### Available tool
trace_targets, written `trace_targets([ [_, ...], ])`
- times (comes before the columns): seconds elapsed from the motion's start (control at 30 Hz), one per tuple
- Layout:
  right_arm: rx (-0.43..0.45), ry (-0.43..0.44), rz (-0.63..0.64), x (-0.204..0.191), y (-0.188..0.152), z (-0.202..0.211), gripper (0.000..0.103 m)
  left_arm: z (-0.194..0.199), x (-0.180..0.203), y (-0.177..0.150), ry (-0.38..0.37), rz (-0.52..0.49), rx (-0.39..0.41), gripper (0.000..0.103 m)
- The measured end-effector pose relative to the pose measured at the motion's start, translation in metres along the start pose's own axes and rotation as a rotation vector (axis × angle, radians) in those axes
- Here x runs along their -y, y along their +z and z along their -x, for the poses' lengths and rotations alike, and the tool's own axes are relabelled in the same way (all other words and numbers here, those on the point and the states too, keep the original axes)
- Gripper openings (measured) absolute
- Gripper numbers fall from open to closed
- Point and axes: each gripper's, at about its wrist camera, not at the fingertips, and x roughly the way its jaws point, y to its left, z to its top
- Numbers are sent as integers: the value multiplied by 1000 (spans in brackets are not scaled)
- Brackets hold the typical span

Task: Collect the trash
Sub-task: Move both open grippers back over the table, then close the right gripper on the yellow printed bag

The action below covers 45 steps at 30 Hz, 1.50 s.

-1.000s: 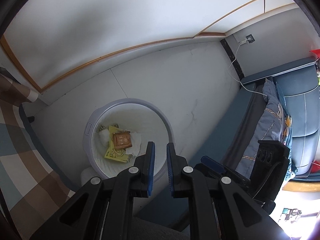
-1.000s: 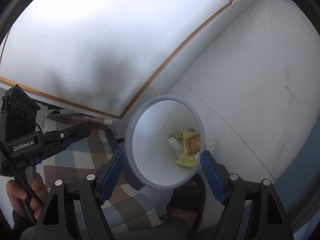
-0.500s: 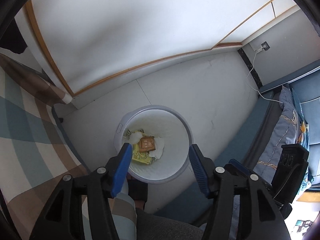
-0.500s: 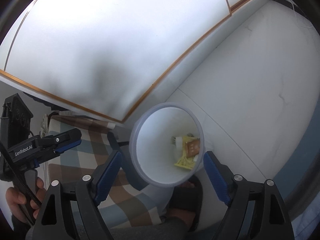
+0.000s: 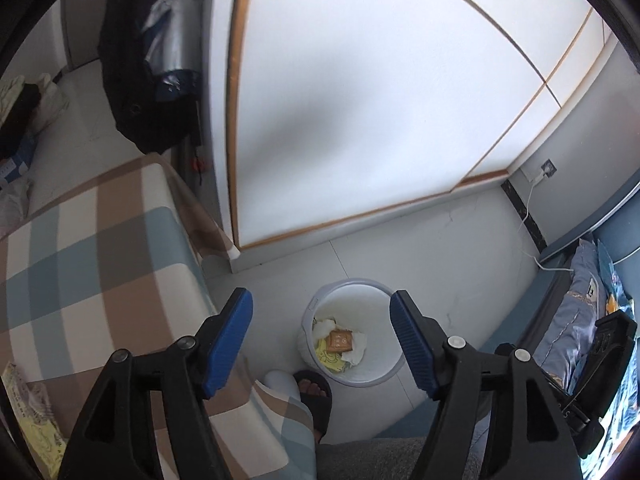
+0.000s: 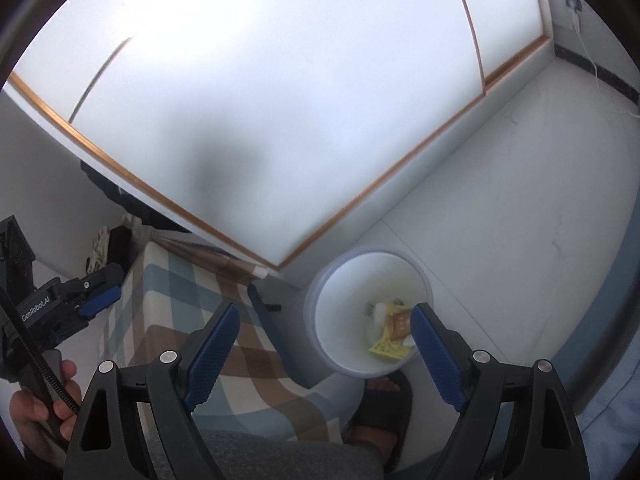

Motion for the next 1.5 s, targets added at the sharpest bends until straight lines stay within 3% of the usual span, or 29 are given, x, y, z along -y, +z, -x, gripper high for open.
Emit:
trace_targets([
  [0.23, 134, 87, 101, -69, -2, 45, 88, 59, -41, -8, 71, -7, 168, 73],
  [0.5, 146, 130, 247, -151, -27, 54, 91, 115, -113, -17, 132, 124, 276, 75],
  [0.6, 135, 146, 295, -178, -42, 50, 91, 137, -139, -30, 241, 176, 299, 85],
  [0.77, 107, 198, 373, -224, -67, 42, 91, 165, -184, -52, 260, 243, 351, 85],
  [0.97, 36, 231, 471, -275, -103, 24, 91, 187, -238, -74, 275, 311, 397, 86],
  [1.17, -71, 206, 626, -323, -151, -9, 91, 183, -294, -100, 367, 411, 384, 87],
  [1.5, -259, 190, 825, -389, -219, -77, 91, 192, -344, -131, 348, 534, 358, 87],
])
